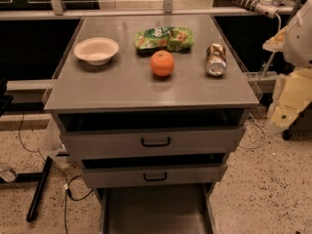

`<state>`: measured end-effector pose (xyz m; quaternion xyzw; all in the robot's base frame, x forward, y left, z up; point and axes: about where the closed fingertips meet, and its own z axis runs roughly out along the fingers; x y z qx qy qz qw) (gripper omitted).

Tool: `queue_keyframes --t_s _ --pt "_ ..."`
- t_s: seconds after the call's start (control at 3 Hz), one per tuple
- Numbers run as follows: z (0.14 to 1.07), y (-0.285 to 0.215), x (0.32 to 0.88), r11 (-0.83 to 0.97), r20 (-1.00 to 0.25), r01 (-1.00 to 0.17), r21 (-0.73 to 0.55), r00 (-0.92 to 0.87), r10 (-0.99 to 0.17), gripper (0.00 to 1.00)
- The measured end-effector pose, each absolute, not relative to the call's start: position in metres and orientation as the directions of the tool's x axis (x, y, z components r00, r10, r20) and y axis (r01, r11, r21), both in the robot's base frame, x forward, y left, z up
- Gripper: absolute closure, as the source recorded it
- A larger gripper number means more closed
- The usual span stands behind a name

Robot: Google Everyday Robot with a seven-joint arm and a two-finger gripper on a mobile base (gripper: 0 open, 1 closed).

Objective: Place orange into bottom drawer

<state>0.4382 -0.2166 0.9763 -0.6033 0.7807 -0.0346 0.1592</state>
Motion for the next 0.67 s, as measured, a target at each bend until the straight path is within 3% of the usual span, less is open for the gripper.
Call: queue_keyframes --t_s 0.67 --pt "0.974 -0.202 0.452 0.236 -0.22 -0.927 -0.291 -0.175 -0.96 0.0"
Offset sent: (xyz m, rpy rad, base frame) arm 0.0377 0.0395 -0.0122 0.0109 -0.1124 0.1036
